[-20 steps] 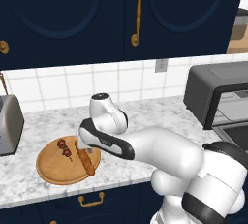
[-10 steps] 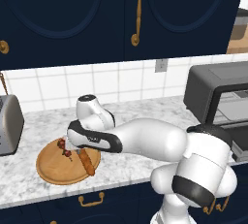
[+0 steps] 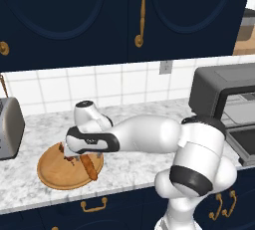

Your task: Pick up the kebab skewer and baguette bread, and place them inside the toaster oven. Close the toaster oven door and start by setting the timer.

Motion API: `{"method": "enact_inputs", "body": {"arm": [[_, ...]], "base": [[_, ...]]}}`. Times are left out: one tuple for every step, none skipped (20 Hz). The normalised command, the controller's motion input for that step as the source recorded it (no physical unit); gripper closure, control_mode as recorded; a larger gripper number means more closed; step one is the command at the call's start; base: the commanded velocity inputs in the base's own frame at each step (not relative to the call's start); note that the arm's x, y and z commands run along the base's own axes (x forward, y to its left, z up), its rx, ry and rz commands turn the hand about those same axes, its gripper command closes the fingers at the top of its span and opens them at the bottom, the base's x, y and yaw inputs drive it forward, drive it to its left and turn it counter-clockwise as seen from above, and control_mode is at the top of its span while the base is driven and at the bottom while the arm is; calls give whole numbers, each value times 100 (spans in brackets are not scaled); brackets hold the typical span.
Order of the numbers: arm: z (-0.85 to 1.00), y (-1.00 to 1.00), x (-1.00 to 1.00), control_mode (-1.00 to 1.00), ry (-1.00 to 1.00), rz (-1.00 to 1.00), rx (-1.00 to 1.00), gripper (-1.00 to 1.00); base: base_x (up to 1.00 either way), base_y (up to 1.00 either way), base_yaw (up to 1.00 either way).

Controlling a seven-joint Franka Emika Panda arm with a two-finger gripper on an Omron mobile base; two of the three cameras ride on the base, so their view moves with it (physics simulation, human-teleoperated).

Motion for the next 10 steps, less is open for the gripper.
{"method": "enact_inputs", "body": {"arm": [[-24,0,9,-100,0,0,0,-100],[-27,0,7,-100,0,0,0,-100],[-28,0,8,-100,0,0,0,-100],[-27,0,9,-100,0,0,0,-100],[-29,0,9,-100,0,0,0,-100],[-31,0,7,-100,0,0,0,-100],[-30,0,7,-100,0,0,0,-100],[-28,0,8,-100,0,0,0,-100],[-30,0,6,-100,0,0,0,-100],[-28,0,3,-100,0,0,0,-100]], "base": [[0,0,0],[0,0,0],[0,0,0],[0,0,0],[0,0,0],[0,0,0],[0,0,0],[0,0,0],[0,0,0],[0,0,0]]}}
